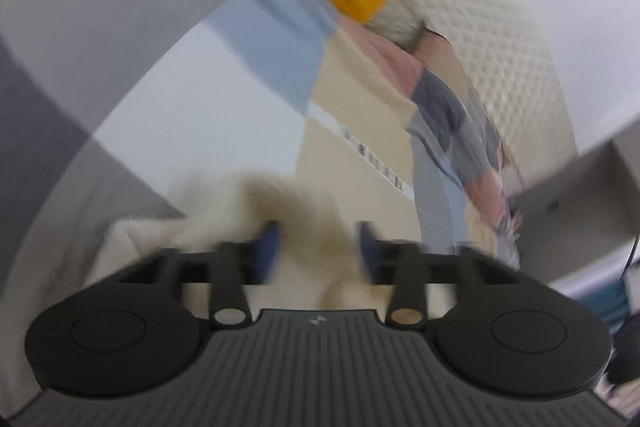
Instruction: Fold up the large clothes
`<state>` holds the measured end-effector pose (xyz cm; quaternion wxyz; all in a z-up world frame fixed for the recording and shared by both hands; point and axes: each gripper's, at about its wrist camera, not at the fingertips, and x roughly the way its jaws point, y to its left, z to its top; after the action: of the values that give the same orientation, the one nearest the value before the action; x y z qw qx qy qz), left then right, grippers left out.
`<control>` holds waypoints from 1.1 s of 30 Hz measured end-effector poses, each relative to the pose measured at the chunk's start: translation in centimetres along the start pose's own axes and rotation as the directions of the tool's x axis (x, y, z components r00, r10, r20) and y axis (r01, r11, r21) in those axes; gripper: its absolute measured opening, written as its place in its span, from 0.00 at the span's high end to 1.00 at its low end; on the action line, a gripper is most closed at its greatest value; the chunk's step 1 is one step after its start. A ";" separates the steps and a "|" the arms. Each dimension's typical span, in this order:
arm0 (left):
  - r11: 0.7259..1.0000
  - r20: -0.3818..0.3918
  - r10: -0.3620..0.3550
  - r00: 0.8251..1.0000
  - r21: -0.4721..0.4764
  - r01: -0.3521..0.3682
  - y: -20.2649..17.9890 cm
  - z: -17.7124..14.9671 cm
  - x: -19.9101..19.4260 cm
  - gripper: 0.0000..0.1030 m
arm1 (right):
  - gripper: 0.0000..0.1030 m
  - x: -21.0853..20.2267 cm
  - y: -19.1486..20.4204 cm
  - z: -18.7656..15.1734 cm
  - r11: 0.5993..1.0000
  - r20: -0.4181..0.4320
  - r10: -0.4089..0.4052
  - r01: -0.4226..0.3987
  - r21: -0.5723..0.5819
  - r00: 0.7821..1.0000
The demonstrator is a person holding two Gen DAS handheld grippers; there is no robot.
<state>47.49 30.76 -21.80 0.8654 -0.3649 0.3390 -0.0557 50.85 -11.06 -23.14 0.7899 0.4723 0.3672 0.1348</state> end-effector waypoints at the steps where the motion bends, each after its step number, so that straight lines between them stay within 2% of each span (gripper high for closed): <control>1: 0.999 0.016 -0.006 1.000 0.034 0.006 -0.8 -0.1 -0.8 0.38 | 0.46 -0.3 0.4 -0.1 1.000 -0.007 0.026 -0.026 -0.007 1.000; 2: 0.998 0.030 -0.020 0.999 0.067 0.018 -1.6 -0.3 -1.7 0.38 | 0.33 -0.5 0.9 -0.3 0.998 -0.015 0.055 -0.055 -0.018 0.998; 3: 0.996 0.034 -0.034 0.999 0.085 0.031 -2.2 -0.6 -2.3 0.38 | 0.29 -0.8 1.4 -0.5 0.996 -0.020 0.078 -0.079 -0.033 0.997; 5: 0.991 0.020 -0.051 0.998 0.128 0.048 -3.4 -1.2 -2.9 0.38 | 0.29 -1.5 2.5 -0.7 0.991 -0.031 0.103 -0.105 -0.081 0.994; 7: 0.979 0.010 -0.012 1.000 0.204 0.010 -4.8 -2.2 -2.9 0.38 | 0.29 -1.9 3.8 -0.9 0.981 -0.047 0.094 -0.101 -0.168 0.994; 8: 0.968 0.009 0.035 0.999 0.248 -0.036 -5.5 -2.8 -2.4 0.38 | 0.29 -2.0 4.5 -1.1 0.969 -0.054 0.075 -0.085 -0.233 0.996; 10: 0.950 0.020 0.107 0.994 0.291 -0.108 -6.3 -3.6 -1.4 0.38 | 0.29 -1.7 5.7 -1.5 0.924 -0.029 0.001 -0.012 -0.382 1.000; 11: 0.945 0.030 0.131 0.991 0.297 -0.134 -6.3 -3.8 -0.7 0.38 | 0.30 -1.4 6.1 -1.7 0.894 -0.005 -0.040 0.033 -0.447 0.999; 12: 0.939 0.044 0.145 0.988 0.310 -0.152 -6.1 -4.0 -0.4 0.38 | 0.40 -1.0 6.3 -1.9 0.860 0.035 -0.092 0.097 -0.502 0.995; 13: 0.928 0.070 0.166 0.984 0.326 -0.180 -5.9 -4.0 0.1 0.38 | 0.45 -0.7 6.3 -1.9 0.830 0.069 -0.131 0.148 -0.538 0.989; 14: 0.911 0.113 0.197 0.974 0.346 -0.224 -5.9 -4.0 0.6 0.38 | 0.53 -0.3 6.2 -1.9 0.803 0.102 -0.162 0.191 -0.565 0.981; 15: 0.897 0.143 0.217 0.966 0.361 -0.255 -5.6 -4.0 0.8 0.38 | 0.60 0.1 6.0 -1.8 0.785 0.129 -0.181 0.222 -0.579 0.975; 16: 0.887 0.164 0.233 0.959 0.368 -0.279 -5.2 -3.9 1.2 0.38 | 0.62 0.5 5.6 -1.6 0.777 0.137 -0.190 0.234 -0.584 0.972; 19: 0.894 0.147 0.273 0.951 0.326 -0.307 -3.0 -3.5 2.9 0.38 | 0.67 1.8 4.1 -1.1 0.764 0.120 -0.219 0.247 -0.597 0.968; 23: 0.909 0.144 0.256 0.956 0.300 -0.289 -0.1 -3.6 3.8 0.39 | 0.68 3.5 2.3 -1.4 0.734 0.134 -0.235 0.266 -0.626 0.963; 24: 0.911 0.150 0.243 0.958 0.304 -0.278 0.4 -3.7 3.8 0.39 | 0.68 3.6 1.9 -1.4 0.734 0.133 -0.219 0.253 -0.630 0.967; 27: 0.920 0.150 0.231 0.961 0.289 -0.266 1.8 -3.6 3.8 0.39 | 0.68 3.6 0.6 -0.5 0.782 0.098 -0.196 0.216 -0.585 0.976; 30: 0.914 0.145 0.281 0.949 0.260 -0.310 2.5 -3.3 4.3 0.38 | 0.68 3.7 0.7 -0.5 0.782 0.091 -0.195 0.211 -0.587 0.977; 33: 0.930 0.151 0.247 0.957 0.240 -0.278 2.8 -3.1 3.5 0.39 | 0.68 3.7 1.2 -0.8 0.765 0.103 -0.212 0.231 -0.602 0.972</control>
<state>47.80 29.76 -27.22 0.9238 -0.2029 0.3225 0.0386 52.98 -7.82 -24.00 0.9152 0.1477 0.3458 0.1450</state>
